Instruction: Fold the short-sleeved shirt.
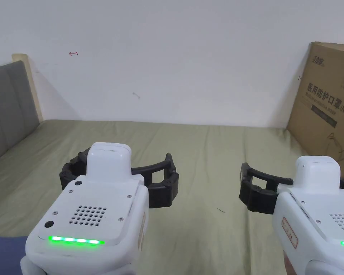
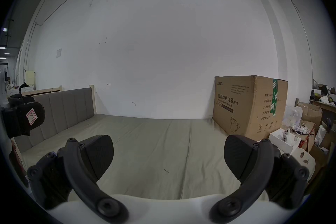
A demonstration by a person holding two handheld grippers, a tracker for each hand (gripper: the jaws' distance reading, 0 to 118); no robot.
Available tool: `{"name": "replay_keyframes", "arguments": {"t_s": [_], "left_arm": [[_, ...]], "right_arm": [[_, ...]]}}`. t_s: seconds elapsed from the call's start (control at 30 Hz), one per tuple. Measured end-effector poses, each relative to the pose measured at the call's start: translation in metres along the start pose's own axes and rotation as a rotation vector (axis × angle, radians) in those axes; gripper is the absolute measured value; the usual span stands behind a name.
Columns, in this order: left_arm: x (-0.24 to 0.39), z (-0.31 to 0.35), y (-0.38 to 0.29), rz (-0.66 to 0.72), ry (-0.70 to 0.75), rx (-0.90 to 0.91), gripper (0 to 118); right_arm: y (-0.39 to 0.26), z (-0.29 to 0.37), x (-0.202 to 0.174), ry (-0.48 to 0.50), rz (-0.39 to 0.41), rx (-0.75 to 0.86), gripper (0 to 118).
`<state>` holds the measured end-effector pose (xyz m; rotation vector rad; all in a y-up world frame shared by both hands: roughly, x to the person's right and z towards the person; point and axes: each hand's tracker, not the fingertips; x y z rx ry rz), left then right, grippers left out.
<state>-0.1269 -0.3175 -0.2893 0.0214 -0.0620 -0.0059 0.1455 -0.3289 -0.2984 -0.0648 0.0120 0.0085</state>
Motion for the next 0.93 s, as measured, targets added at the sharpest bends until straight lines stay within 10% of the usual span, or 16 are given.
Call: {"name": "replay_keyframes", "arguments": {"t_s": [0.93], "left_arm": [[0.008, -0.018, -0.009, 0.073, 0.015, -0.131, 118]], "right_arm": [[-0.009, -0.004, 0.004, -0.004, -0.035, -0.056, 118]]}}
